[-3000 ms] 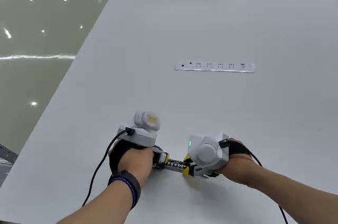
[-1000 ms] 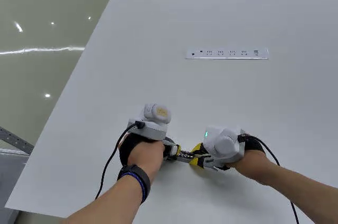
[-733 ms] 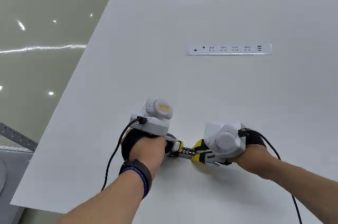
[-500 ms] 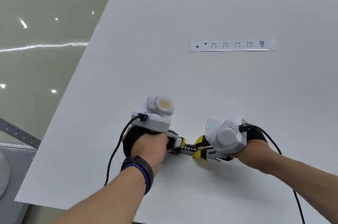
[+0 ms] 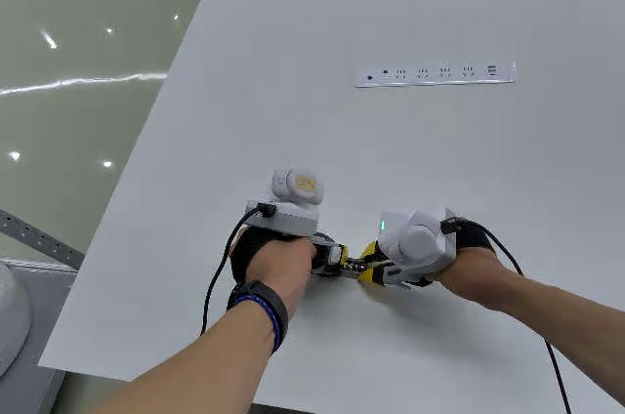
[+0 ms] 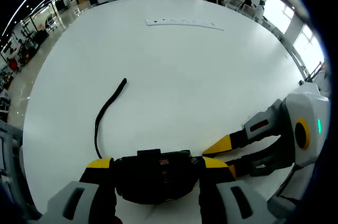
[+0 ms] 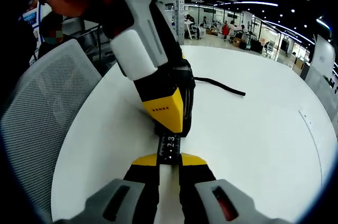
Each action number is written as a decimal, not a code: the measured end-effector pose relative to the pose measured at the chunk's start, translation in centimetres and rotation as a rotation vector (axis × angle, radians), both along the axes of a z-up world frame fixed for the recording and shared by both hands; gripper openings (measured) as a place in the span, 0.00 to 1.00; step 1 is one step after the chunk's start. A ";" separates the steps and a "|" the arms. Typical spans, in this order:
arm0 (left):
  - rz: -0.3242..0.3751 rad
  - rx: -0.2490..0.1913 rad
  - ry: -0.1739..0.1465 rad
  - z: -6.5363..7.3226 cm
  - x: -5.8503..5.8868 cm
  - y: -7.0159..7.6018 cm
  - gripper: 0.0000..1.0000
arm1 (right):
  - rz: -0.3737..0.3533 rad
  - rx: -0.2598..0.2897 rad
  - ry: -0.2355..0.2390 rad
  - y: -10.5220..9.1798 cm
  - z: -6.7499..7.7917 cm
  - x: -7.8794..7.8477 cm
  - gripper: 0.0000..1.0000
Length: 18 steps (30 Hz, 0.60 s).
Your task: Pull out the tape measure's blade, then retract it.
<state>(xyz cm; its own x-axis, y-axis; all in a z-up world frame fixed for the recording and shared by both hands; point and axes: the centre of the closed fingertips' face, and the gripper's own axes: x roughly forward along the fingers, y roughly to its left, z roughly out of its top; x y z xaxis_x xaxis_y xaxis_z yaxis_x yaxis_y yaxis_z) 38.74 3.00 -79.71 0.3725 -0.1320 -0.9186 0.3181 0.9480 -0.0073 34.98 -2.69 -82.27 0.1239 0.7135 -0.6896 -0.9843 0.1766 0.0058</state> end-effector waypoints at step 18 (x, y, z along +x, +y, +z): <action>0.010 -0.004 -0.001 0.0 0.1 0.2 0.60 | 0.048 -0.021 -0.011 1.1 0.1 0.3 0.11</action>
<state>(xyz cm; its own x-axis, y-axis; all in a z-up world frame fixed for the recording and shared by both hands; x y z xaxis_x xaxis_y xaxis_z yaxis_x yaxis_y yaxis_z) 38.83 3.19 -79.75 0.3751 -0.1318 -0.9176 0.3087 0.9511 -0.0104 35.28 -1.61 -82.20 0.0981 0.7040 -0.7034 -0.9915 0.1295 -0.0086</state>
